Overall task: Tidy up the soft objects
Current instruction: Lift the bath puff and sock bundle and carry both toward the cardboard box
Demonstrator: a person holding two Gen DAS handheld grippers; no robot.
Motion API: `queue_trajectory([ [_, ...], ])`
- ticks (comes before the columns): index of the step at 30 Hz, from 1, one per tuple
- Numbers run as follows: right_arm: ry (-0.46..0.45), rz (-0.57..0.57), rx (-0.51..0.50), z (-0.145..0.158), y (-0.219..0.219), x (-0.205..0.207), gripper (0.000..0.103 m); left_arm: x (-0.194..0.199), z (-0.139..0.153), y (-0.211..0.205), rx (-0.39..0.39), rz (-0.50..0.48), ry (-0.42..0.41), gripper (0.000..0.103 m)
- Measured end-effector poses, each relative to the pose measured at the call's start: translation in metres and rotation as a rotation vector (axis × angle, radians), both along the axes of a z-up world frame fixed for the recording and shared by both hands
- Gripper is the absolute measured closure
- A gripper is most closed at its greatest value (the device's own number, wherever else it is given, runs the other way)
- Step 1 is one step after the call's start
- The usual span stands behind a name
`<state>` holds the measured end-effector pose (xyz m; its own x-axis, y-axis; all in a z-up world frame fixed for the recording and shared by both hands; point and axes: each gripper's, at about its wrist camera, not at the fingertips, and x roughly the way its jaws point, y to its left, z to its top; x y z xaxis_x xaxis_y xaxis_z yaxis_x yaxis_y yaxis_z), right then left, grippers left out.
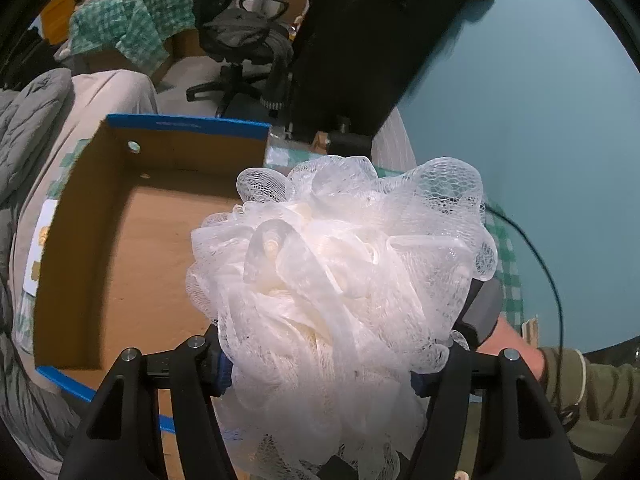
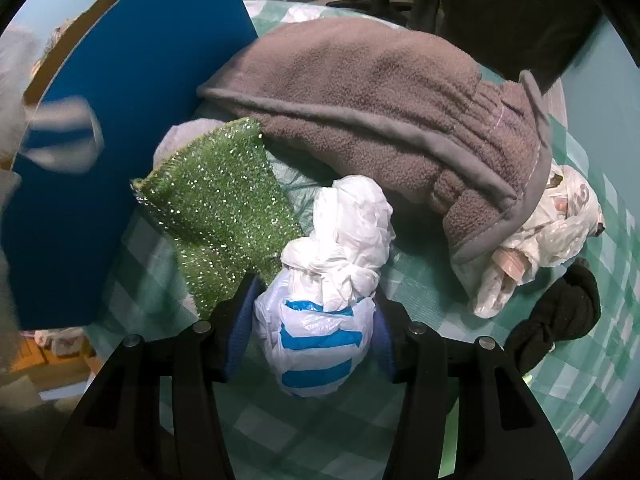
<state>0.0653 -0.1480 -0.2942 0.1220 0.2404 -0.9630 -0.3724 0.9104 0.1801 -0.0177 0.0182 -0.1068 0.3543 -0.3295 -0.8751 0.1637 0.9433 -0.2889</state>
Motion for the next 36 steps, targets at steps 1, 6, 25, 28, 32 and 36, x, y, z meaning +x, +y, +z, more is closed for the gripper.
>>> queue_trajectory([
  [1, -0.002, 0.004, -0.003, -0.002, 0.003, -0.001, 0.052, -0.001, 0.003, 0.003, -0.003, 0.007, -0.005, 0.038],
  [6, -0.012, 0.018, -0.018, -0.01, 0.009, 0.001, 0.052, -0.004, 0.02, 0.02, -0.03, 0.047, -0.025, 0.038],
  [25, -0.14, -0.002, 0.066, 0.064, -0.006, -0.014, 0.053, -0.008, 0.038, 0.062, -0.017, 0.132, -0.069, 0.038],
  [28, -0.157, 0.005, 0.083, 0.079, -0.007, -0.008, 0.053, -0.008, 0.041, 0.069, -0.006, 0.141, -0.081, 0.038],
  [32, -0.179, 0.024, 0.098, 0.103, 0.0, -0.001, 0.053, -0.005, 0.042, 0.081, 0.005, 0.159, -0.089, 0.038],
  [36, -0.2, 0.048, 0.11, 0.121, 0.01, 0.007, 0.053, -0.003, 0.041, 0.094, 0.015, 0.18, -0.094, 0.038],
])
